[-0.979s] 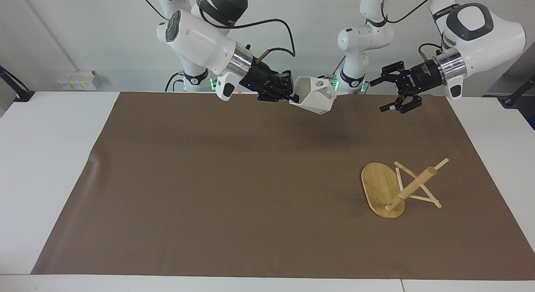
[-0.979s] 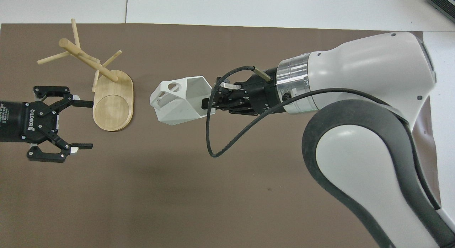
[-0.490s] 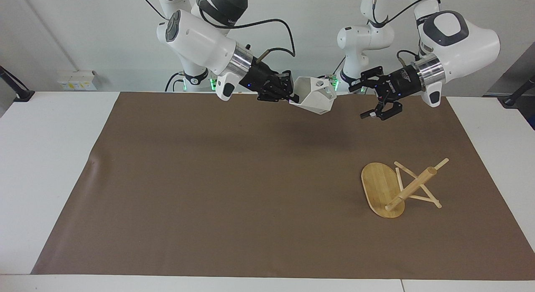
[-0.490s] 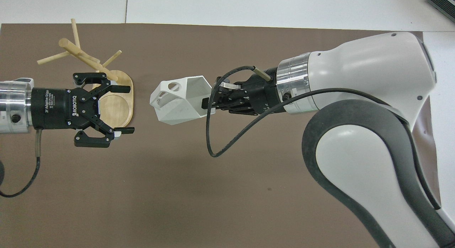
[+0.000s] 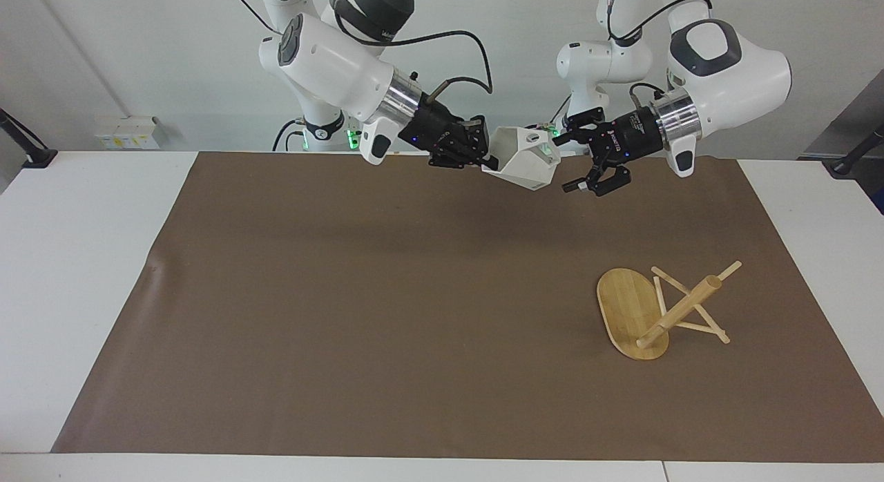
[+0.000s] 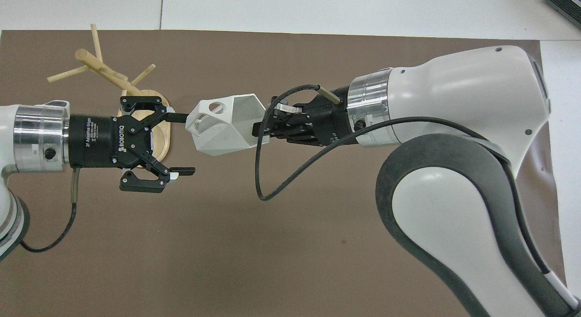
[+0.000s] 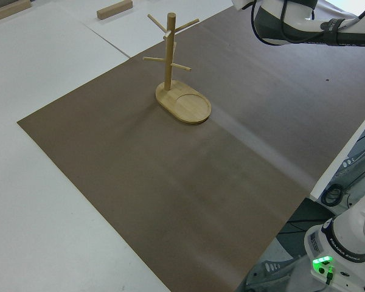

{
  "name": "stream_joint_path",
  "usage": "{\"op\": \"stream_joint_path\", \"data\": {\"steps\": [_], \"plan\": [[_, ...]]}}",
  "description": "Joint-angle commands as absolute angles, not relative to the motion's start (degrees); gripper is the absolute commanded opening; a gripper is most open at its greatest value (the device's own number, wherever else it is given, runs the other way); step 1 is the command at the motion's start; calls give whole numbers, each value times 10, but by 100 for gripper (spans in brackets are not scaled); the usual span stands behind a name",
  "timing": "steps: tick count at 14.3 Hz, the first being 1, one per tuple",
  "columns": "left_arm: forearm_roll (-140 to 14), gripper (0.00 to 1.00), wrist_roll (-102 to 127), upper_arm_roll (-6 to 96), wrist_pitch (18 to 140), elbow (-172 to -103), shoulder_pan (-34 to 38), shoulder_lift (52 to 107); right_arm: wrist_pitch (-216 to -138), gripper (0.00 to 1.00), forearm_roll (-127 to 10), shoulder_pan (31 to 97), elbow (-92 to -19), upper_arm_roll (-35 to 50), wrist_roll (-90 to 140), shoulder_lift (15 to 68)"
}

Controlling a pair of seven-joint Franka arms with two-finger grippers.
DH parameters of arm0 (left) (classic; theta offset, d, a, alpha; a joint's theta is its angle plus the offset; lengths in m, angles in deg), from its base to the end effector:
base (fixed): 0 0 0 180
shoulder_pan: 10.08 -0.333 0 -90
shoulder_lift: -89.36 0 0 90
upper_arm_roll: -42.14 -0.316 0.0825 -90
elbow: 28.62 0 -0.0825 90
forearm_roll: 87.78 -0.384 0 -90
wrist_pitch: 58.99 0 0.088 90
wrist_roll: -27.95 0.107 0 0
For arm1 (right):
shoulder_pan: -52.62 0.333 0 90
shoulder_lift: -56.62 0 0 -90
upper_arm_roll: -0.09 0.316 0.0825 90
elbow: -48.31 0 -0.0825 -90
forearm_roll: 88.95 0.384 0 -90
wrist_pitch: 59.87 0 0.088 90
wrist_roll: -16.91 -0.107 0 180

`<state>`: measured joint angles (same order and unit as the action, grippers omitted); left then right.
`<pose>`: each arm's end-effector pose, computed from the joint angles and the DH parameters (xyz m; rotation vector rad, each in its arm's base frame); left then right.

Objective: Hang cup on rack
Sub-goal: 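Grasp the cup with the left gripper while the right gripper holds it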

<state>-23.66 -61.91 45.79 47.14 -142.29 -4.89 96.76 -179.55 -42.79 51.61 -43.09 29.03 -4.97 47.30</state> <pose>0.5156 -0.1532 0.5630 1.4376 1.7389 -1.0055 0.5610 0.3102 0.5983 -2.2343 0.2323 0.0704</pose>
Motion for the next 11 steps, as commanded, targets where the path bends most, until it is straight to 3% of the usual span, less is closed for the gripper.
{"op": "stream_joint_path", "data": {"steps": [1, 9, 10, 11], "plan": [[-223, 100, -624, 455, 501, -1433, -24, 973, -1815, 0, -410, 517, -449, 295, -60, 487], [-224, 100, -621, 455, 511, -1433, -9, 972, -1814, 0, -410, 518, -449, 295, -60, 486], [-224, 79, -621, 455, 511, -1433, -7, 972, -1814, 0, -410, 518, -449, 295, -60, 486], [-225, 19, -615, 455, 510, -1432, -5, 972, -1813, 0, -410, 518, -449, 295, -60, 486]]}}
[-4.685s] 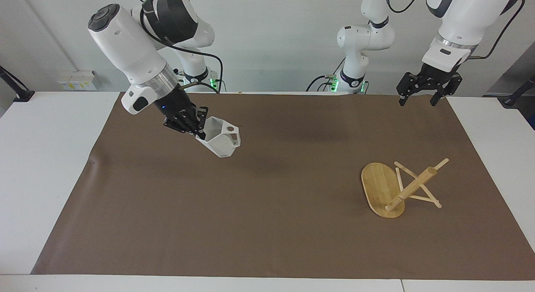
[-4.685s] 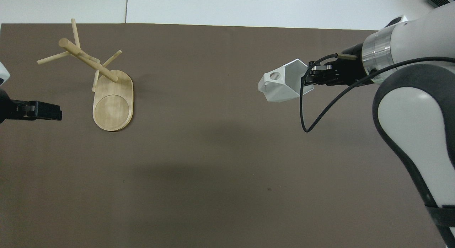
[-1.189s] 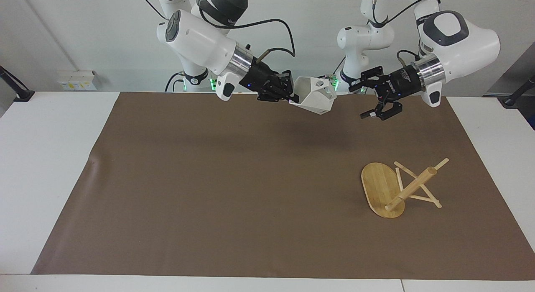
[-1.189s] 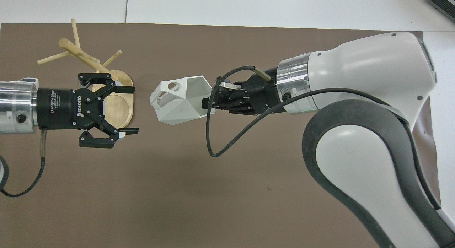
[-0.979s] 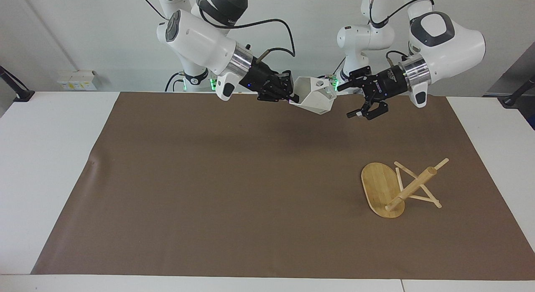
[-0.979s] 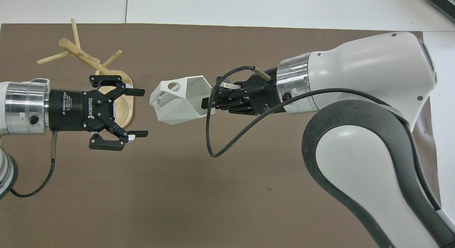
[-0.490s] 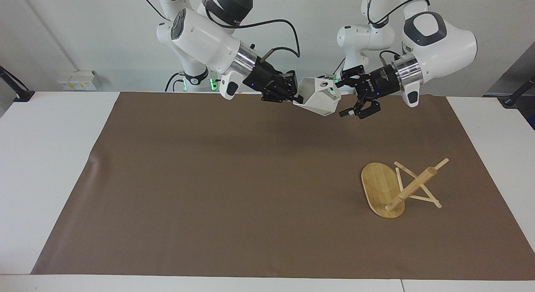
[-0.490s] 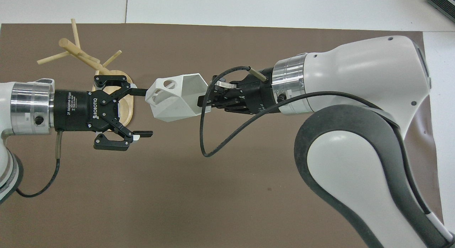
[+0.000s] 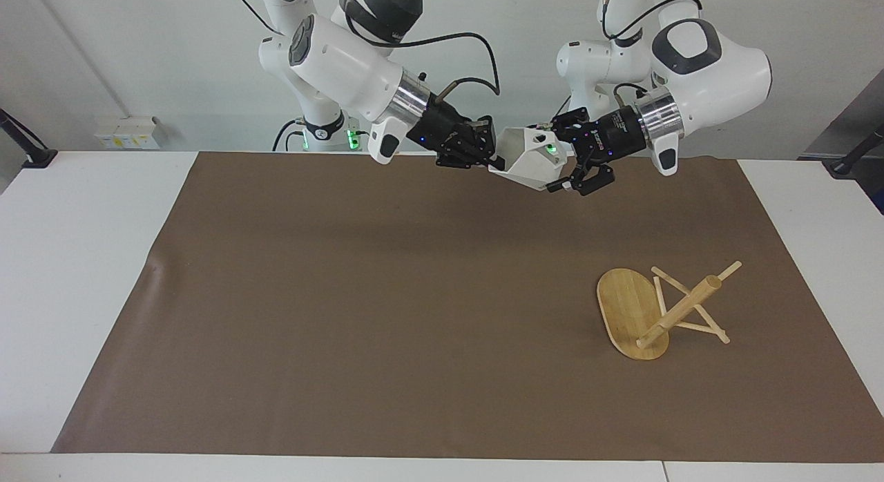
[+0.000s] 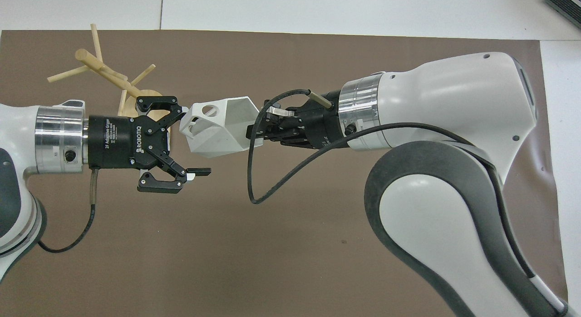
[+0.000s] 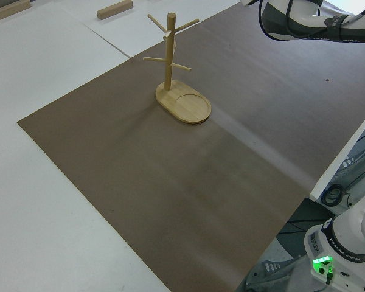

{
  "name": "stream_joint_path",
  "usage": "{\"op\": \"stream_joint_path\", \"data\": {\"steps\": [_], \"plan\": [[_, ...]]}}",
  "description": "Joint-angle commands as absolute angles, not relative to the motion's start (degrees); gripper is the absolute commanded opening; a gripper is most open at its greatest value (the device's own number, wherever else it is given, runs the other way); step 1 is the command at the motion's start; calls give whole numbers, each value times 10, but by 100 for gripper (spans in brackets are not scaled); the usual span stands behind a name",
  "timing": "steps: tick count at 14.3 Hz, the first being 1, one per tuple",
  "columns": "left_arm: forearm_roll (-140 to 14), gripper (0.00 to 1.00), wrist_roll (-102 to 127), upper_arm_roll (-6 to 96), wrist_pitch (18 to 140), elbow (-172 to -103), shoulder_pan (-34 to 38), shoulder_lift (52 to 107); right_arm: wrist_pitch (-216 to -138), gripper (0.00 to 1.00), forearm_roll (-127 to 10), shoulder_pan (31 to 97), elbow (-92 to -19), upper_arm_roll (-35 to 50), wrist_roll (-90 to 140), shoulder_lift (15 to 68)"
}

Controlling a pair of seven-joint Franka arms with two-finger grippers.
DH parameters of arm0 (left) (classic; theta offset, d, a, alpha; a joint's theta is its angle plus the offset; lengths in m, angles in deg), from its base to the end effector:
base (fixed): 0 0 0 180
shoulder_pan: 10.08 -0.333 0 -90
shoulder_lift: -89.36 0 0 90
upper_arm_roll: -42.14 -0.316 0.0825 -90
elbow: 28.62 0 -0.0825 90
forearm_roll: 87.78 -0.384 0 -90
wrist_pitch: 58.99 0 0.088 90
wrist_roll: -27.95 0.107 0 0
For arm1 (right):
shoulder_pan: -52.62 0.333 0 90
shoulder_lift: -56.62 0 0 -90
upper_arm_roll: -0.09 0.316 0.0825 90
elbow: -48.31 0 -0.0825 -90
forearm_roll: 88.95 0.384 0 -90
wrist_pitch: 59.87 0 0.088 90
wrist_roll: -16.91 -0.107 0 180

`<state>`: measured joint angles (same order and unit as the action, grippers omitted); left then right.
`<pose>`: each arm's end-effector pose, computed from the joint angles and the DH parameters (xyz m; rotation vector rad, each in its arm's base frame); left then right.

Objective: Hang cup on rack
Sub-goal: 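Grasp the cup with the left gripper while the right gripper holds it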

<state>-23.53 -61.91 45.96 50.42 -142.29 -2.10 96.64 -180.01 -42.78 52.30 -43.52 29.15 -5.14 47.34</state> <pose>0.5136 -0.1749 0.5637 1.4511 1.7259 -0.9783 0.5568 0.3177 0.5955 -2.2366 0.2267 0.0776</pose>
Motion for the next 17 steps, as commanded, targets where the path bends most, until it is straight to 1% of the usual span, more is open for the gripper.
{"op": "stream_joint_path", "data": {"steps": [1, 10, 11, 12, 13, 14, 17], "plan": [[-227, 0, -603, 455, 508, -1431, -4, 974, -1813, 0, -410, 518, -449, 295, -60, 486], [-228, 0, -606, 454, 507, -1430, -6, 978, -1810, 0, -410, 518, -449, 295, -61, 486], [-229, 0, -608, 454, 504, -1430, -9, 978, -1810, 20, -410, 518, -449, 295, -61, 486], [-231, 0, -609, 453, 500, -1430, -12, 978, -1809, 36, -410, 518, -449, 295, -61, 487], [-232, 0, -609, 453, 500, -1430, -13, 979, -1808, 50, -410, 517, -449, 295, -61, 487], [-232, 0, -613, 453, 501, -1430, -12, 979, -1808, 76, -411, 517, -449, 295, -60, 487], [-252, 0, -631, 453, 501, -1430, -12, 979, -1808, 100, -413, 517, -449, 295, -59, 486]]}}
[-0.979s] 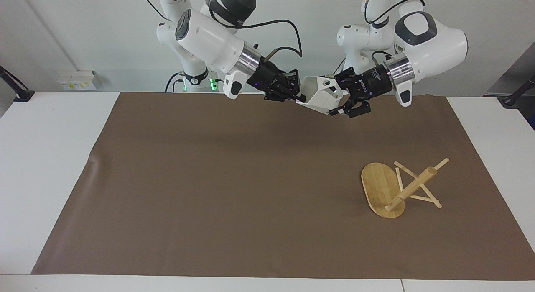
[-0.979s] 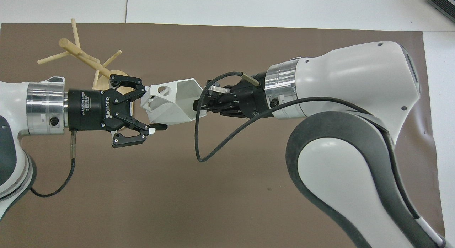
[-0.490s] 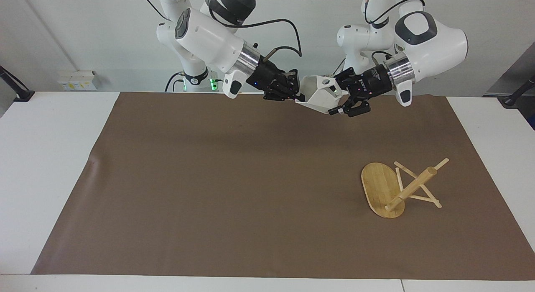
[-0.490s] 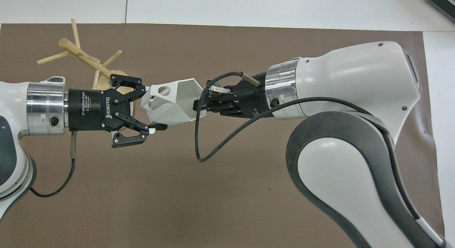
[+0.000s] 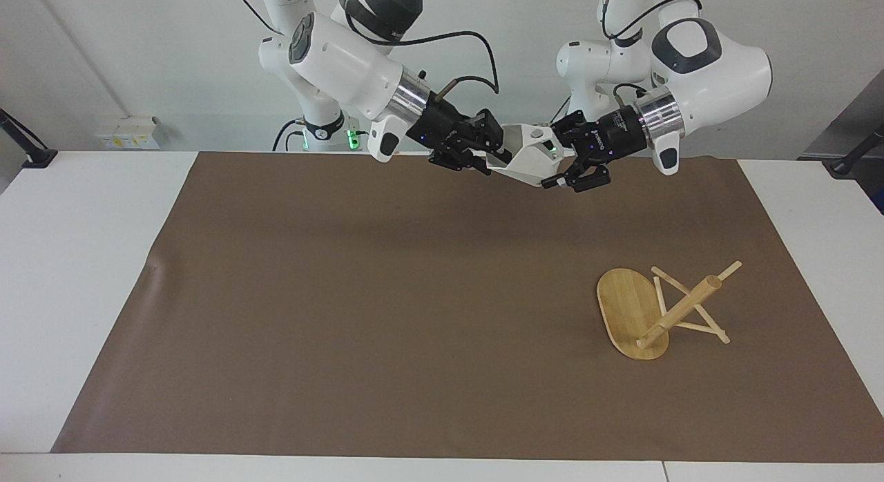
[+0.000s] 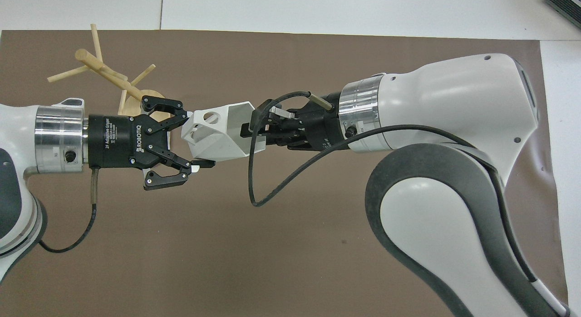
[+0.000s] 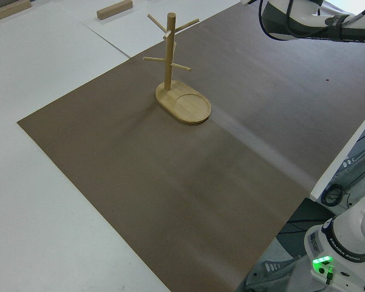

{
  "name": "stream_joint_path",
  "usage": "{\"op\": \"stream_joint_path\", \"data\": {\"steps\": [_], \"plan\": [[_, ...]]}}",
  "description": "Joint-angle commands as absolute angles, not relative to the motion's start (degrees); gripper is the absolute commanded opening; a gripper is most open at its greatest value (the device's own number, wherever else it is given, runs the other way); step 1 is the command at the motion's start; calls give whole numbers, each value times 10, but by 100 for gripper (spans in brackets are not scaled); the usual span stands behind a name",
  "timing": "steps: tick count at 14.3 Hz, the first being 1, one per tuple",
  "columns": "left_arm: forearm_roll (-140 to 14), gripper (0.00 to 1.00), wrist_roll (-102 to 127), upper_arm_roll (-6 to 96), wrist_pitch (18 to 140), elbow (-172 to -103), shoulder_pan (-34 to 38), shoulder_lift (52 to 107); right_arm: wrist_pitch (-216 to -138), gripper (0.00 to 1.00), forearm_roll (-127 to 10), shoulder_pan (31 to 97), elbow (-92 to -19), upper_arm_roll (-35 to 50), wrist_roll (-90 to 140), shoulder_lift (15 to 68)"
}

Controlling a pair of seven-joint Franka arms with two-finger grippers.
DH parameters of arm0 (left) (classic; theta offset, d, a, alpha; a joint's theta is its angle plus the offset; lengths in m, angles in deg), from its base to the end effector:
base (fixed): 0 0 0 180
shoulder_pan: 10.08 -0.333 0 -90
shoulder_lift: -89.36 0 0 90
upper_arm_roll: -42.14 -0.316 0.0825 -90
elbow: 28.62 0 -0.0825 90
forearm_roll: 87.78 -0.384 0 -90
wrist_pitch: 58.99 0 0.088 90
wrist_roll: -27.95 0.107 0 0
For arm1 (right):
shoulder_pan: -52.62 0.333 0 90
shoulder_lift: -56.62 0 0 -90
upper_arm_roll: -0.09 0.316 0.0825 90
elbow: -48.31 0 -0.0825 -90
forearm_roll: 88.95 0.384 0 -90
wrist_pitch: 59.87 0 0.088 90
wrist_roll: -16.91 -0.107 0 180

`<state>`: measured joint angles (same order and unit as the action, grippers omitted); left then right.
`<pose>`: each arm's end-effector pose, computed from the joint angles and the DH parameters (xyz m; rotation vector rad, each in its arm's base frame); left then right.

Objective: Hang cup on rack
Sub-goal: 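Grasp the cup with the left gripper while the right gripper holds it, then open the right gripper and withdraw while the left gripper carries the cup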

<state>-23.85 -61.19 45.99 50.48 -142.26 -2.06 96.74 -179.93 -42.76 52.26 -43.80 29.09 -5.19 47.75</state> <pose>0.5131 -0.1753 0.5645 1.4664 1.7147 -0.9655 0.5551 0.3169 0.5968 -2.2389 0.2273 0.0756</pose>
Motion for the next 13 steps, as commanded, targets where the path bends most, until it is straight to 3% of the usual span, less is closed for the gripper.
{"op": "stream_joint_path", "data": {"steps": [1, 13], "plan": [[-261, 0, -635, 453, 501, -1431, -12, 979, -1809, 100, -414, 517, -449, 295, -58, 487], [-363, 0, -661, 450, 484, -1471, -41, 996, -1810, 100, -414, 517, -449, 295, -56, 486]]}}
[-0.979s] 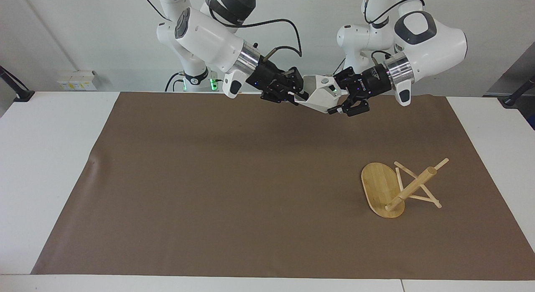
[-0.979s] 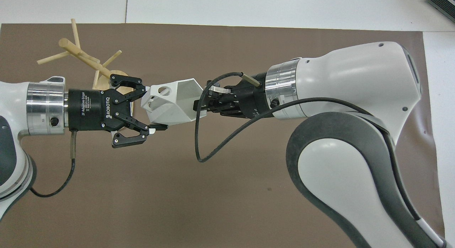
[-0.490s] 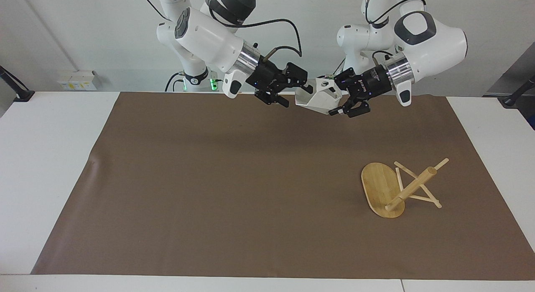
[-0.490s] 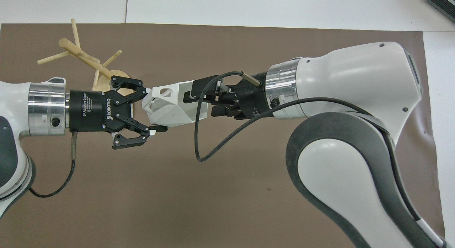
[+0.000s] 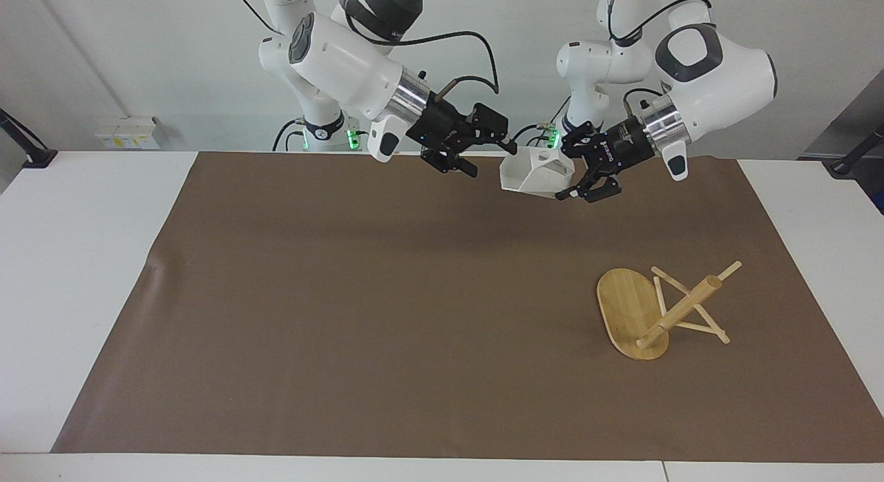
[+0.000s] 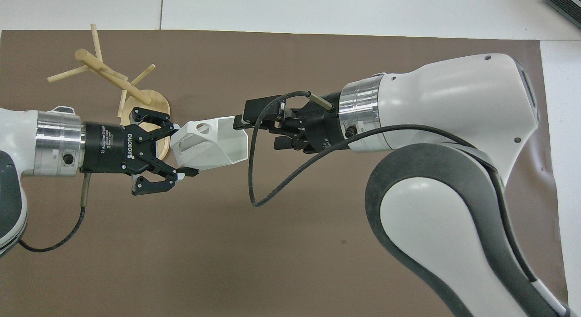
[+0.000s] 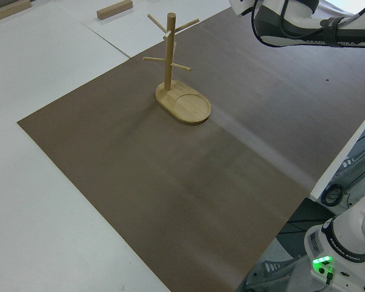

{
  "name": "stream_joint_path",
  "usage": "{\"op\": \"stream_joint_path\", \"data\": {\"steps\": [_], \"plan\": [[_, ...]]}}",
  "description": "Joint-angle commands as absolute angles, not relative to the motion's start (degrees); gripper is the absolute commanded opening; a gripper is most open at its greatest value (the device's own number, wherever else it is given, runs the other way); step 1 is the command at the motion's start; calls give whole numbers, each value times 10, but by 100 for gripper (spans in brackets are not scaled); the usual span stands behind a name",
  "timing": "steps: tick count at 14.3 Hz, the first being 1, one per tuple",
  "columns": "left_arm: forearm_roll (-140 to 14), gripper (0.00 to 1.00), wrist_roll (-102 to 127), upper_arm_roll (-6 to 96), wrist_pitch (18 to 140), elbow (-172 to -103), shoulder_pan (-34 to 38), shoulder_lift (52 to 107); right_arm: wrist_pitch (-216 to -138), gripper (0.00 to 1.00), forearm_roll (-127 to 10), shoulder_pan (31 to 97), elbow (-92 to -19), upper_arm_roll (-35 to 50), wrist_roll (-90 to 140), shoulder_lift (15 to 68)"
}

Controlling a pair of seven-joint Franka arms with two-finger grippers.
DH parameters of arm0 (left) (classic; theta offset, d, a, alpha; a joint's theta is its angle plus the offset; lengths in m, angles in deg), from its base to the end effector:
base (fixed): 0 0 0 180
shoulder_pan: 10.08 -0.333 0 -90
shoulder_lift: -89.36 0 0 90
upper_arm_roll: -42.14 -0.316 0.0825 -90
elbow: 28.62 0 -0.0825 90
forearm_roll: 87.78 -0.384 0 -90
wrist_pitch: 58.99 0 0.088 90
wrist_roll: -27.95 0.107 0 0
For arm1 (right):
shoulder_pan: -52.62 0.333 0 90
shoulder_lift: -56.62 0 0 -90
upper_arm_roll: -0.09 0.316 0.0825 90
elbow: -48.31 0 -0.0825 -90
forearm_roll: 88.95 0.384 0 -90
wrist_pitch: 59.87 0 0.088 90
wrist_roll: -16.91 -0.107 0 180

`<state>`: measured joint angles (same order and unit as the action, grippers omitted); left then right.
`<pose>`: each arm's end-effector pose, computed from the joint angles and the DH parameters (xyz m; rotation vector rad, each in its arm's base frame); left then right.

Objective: Hang cup on rack
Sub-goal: 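Open the right gripper and withdraw while the left gripper carries the cup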

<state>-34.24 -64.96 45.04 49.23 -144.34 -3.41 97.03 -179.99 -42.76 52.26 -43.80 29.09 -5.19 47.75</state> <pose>0.5105 -0.1477 0.5380 1.5505 1.8873 -0.8912 0.5552 0.3169 0.5969 -2.2386 0.2278 0.0745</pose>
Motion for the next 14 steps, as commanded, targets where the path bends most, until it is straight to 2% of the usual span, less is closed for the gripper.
{"op": "stream_joint_path", "data": {"steps": [1, 5, 7, 14], "plan": [[-364, 0, -659, 451, 486, -1478, -49, 1001, -1810, 100, -414, 517, -449, 295, -55, 486], [-386, 0, -731, 450, 540, -1507, -77, 1009, -1813, 100, -419, 517, -449, 294, -53, 487], [-426, 0, -819, 454, 618, -1522, -66, 1009, -1813, 100, -425, 517, -449, 293, -51, 487], [-427, 0, -892, 455, 746, -1546, -64, 1001, -1815, 100, -568, 514, -449, 288, -12, 488]]}}
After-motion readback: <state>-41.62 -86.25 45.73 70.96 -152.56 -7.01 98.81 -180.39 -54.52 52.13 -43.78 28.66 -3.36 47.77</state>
